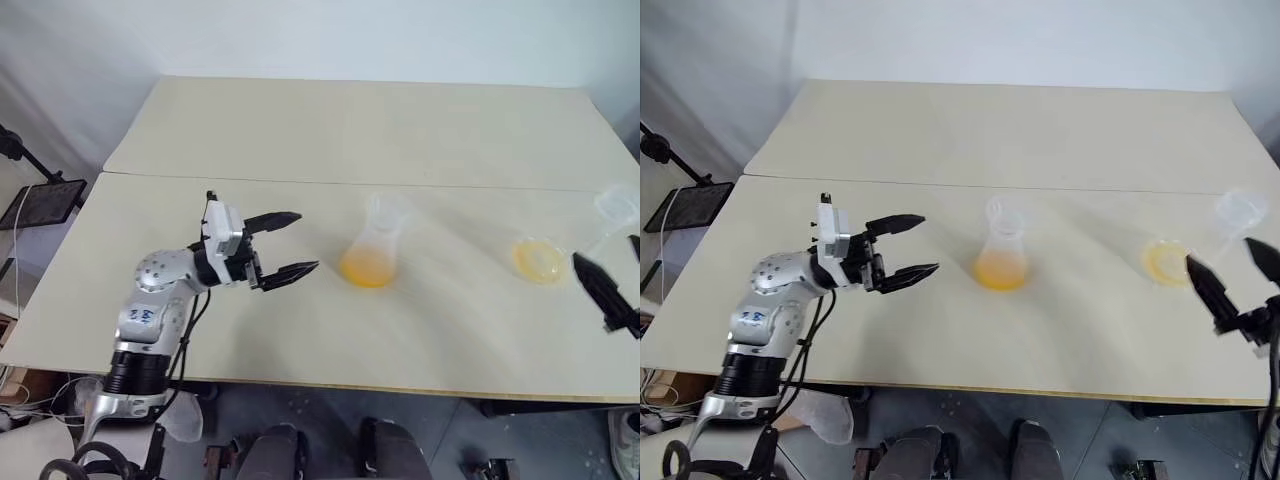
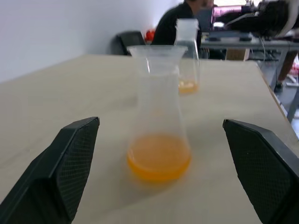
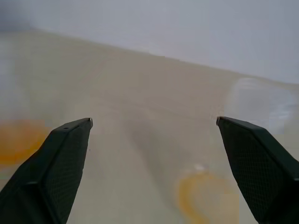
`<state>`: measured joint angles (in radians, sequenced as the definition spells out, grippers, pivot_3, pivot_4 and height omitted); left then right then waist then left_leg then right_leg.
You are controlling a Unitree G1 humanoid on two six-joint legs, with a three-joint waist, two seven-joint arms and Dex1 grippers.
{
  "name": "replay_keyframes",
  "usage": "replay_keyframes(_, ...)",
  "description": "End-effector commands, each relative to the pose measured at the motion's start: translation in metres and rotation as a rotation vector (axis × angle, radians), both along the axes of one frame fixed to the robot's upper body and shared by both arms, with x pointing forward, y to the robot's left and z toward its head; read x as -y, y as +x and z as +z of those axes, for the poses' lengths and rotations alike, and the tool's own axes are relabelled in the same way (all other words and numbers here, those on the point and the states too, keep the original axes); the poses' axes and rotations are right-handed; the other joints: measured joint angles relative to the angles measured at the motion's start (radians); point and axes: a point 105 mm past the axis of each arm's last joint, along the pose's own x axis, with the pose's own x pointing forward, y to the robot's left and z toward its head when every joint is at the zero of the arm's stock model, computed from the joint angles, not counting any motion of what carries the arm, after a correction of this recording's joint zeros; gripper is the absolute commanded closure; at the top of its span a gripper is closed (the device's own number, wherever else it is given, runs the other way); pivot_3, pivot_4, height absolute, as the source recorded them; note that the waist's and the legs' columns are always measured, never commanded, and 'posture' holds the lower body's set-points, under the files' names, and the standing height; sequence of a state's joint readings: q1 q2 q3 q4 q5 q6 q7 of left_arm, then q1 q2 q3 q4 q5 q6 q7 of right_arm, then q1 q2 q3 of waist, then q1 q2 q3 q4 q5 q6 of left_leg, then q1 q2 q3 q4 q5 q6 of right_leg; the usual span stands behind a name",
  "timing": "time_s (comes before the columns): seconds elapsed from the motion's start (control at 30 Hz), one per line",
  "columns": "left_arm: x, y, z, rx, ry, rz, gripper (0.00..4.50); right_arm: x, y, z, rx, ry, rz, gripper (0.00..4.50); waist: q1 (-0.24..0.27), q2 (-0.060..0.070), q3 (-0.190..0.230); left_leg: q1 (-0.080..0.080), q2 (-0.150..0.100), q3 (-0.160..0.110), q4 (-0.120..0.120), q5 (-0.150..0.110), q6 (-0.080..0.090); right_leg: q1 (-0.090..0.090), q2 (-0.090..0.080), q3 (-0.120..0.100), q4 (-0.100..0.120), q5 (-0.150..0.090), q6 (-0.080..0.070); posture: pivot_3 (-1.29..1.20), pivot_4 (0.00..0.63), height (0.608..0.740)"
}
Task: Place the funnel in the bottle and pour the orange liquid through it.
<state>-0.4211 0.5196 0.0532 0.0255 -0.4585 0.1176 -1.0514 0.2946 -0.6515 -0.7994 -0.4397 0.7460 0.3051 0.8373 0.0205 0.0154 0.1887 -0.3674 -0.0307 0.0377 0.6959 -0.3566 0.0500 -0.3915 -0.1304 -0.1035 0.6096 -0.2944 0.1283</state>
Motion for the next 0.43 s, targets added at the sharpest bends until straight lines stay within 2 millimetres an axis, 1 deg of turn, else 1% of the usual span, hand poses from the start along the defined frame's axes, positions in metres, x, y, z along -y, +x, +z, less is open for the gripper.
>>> replay_keyframes(0.03,-0.018,-0.007,-0.006,0.048,0.081,0.024,0.0,-0.033,-0.004,0.0,0.014,-0.081,0.195,0.04,-0.001,-0.001,0.0,0.0,0.0,0.0,0.0,0.0,0.0,0.0,0.0,0.0,0.0,0.0,0.0,0.0,0.15,0.74)
replay_keyframes(0.1,-0.028,-0.012,-0.012,0.033,0.121,0.039,0.0,-0.046,-0.008,-0.021,-0.046,-0.201,0.312,0.04,0.001,-0.001,0.0,0.0,0.0,0.0,0.0,0.0,0.0,0.0,-0.001,0.001,-0.002,0.0,0.0,0.0,0.15,0.74)
replay_keyframes(0.17,-0.035,-0.017,-0.016,0.01,0.146,0.062,0.0,-0.051,-0.008,-0.034,-0.07,-0.24,0.374,0.04,0.004,-0.001,0.0,0.0,0.0,0.0,0.0,0.0,0.0,0.0,-0.001,0.003,-0.002,0.0,0.0,0.0,0.15,0.74)
replay_keyframes(0.27,-0.039,-0.024,-0.021,0.001,0.191,0.095,0.0,-0.046,-0.002,-0.041,-0.074,-0.275,0.401,0.04,0.008,-0.001,0.001,-0.001,-0.001,-0.002,0.0,-0.001,0.0,0.0,-0.003,0.002,-0.002,0.0,0.0,0.0,0.15,0.74)
replay_keyframes(0.33,-0.04,-0.028,-0.02,0.0,0.181,0.11,0.0,-0.041,0.004,-0.042,-0.076,-0.272,0.398,0.04,0.006,-0.001,0.001,-0.001,-0.001,-0.002,0.001,-0.001,0.001,0.001,-0.005,0.003,-0.003,0.0,0.0,0.0,0.15,0.74)
replay_keyframes(0.43,-0.045,-0.027,-0.02,0.024,0.174,0.174,0.0,-0.034,0.01,-0.04,-0.06,-0.29,0.396,0.04,0.006,-0.002,0.001,-0.001,-0.001,-0.003,0.001,-0.001,0.001,0.001,-0.008,0.002,-0.004,0.0,0.0,0.0,0.15,0.74)
